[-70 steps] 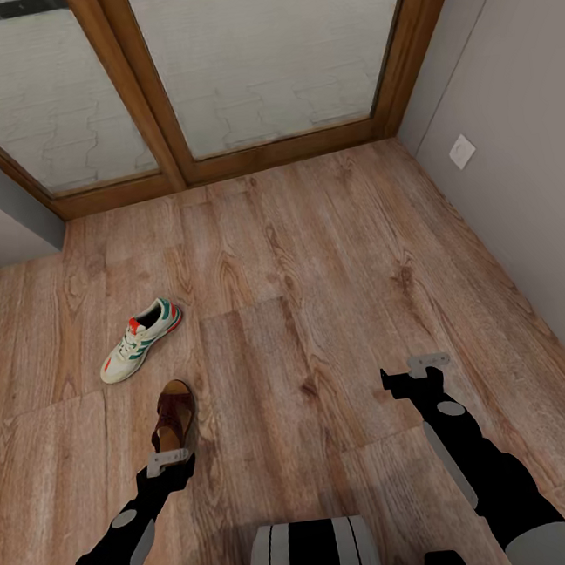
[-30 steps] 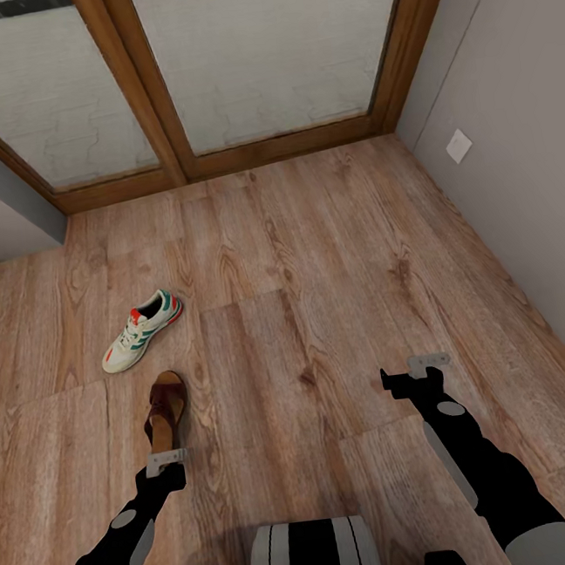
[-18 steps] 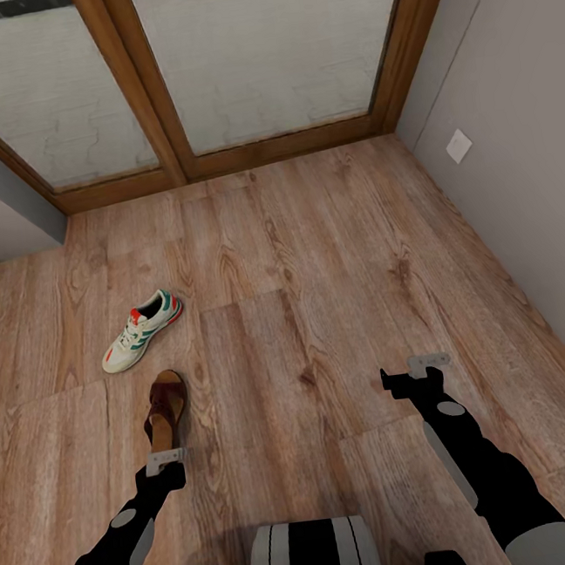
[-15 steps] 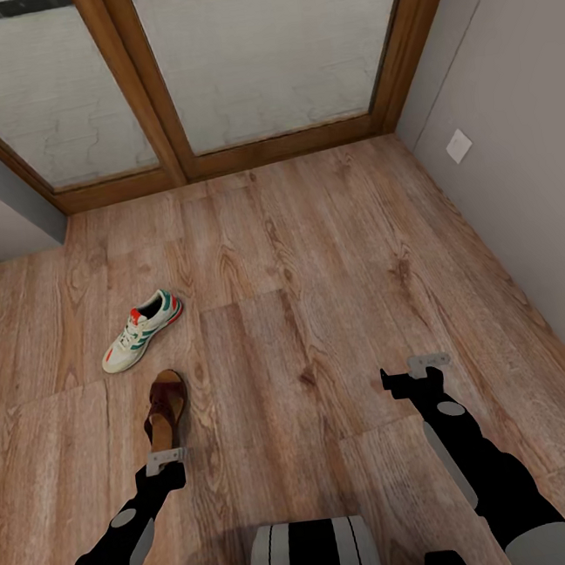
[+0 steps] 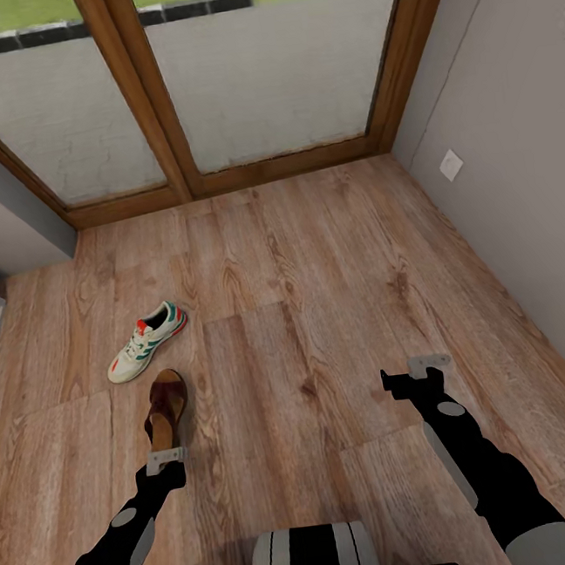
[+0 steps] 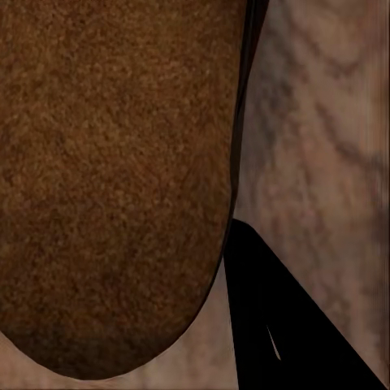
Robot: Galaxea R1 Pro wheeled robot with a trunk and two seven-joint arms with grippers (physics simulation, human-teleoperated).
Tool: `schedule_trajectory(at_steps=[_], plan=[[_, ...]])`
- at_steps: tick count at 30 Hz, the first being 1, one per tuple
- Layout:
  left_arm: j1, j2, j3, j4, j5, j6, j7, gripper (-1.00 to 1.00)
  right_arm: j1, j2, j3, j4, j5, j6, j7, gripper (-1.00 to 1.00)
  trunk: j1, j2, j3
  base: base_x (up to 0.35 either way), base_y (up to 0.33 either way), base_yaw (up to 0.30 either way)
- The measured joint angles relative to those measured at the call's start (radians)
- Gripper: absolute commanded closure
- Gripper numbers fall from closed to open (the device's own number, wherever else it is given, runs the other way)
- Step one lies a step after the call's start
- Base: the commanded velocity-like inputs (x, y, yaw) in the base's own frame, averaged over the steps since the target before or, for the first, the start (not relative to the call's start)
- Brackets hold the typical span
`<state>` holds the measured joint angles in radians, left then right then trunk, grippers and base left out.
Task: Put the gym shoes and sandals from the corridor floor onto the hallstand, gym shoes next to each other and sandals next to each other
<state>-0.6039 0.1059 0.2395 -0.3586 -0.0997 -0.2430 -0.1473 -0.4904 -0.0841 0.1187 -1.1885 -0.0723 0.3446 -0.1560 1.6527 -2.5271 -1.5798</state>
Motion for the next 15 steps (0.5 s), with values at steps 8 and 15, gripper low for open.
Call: schedule_trajectory(at_steps=[8, 15], plan=[[0.0, 0.004, 0.006, -0.004, 0.001, 0.001, 0.0, 1.0, 0.0, -0.005, -0.004, 0.0, 0.04, -0.005, -0.001, -1.0, -0.004, 0.002, 0.031, 0.0, 0.0, 0.0], [0.006, 0.02, 0.006, 0.001, -0.001, 0.001, 0.0, 1.0, 0.0, -0.015, -0.005, 0.0, 0.042, -0.005, -0.002, -1.0, -0.007, 0.004, 0.058, 0.0, 0.0, 0.0]])
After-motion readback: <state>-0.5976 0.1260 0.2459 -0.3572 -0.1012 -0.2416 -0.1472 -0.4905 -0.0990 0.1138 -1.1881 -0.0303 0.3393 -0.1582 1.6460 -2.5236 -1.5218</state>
